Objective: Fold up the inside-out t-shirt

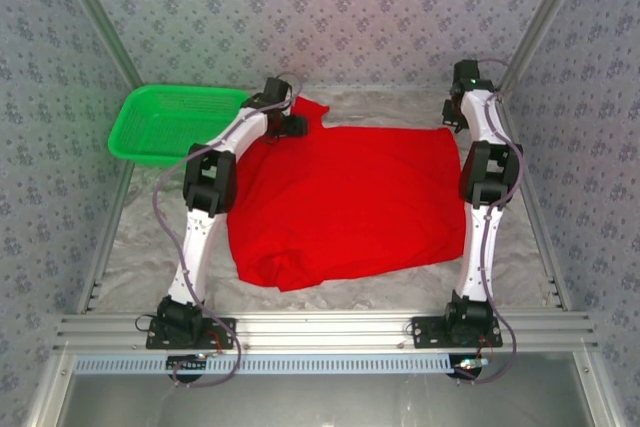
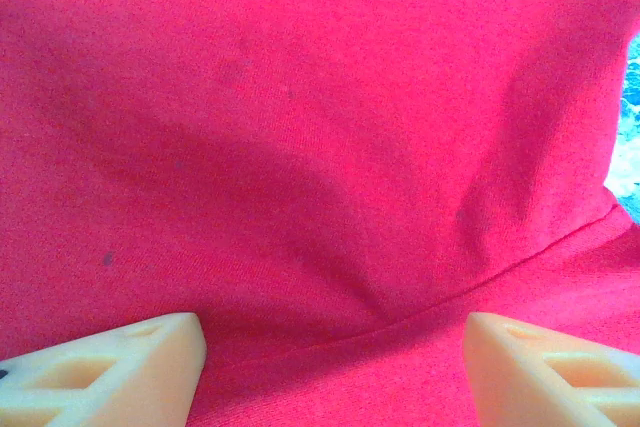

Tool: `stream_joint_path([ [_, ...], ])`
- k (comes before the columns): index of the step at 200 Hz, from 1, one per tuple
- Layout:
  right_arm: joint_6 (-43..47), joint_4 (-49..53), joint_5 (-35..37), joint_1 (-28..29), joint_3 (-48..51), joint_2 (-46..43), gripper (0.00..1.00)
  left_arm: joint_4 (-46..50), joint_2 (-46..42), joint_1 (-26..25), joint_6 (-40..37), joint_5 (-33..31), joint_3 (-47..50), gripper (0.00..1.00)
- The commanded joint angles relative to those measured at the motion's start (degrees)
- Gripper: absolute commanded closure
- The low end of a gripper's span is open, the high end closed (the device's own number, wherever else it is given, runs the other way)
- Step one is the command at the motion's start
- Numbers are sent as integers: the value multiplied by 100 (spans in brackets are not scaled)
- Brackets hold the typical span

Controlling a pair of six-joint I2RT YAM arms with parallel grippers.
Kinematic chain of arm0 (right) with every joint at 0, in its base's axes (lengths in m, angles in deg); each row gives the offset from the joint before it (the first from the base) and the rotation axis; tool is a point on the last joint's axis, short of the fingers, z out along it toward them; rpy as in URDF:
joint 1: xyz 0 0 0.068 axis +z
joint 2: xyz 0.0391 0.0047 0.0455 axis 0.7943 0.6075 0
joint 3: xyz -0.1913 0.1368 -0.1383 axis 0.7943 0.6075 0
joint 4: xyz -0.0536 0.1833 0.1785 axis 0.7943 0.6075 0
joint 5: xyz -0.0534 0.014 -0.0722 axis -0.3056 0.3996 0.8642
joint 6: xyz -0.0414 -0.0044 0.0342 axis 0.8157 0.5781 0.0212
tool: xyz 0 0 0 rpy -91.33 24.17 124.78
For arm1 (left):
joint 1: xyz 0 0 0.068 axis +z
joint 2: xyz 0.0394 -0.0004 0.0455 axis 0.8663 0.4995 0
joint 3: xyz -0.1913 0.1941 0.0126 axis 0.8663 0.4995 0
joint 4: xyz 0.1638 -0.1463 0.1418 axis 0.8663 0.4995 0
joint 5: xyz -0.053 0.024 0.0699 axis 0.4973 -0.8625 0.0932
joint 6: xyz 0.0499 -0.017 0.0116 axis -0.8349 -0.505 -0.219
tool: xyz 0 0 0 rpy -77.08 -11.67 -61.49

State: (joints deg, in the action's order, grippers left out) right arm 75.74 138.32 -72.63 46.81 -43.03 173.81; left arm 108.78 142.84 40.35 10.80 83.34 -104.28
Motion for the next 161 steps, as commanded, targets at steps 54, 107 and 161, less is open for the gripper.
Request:
stream_joint_path([
  [54, 524, -510, -612, 143, 313, -214, 69, 463, 357, 140, 116, 122, -55, 30],
  [107, 1060, -821, -503, 354, 902, -404, 48, 417, 357, 142, 104, 160, -55, 30],
  [161, 1191, -946, -937, 386, 938, -392, 45, 421, 349, 144, 74, 137, -53, 30],
])
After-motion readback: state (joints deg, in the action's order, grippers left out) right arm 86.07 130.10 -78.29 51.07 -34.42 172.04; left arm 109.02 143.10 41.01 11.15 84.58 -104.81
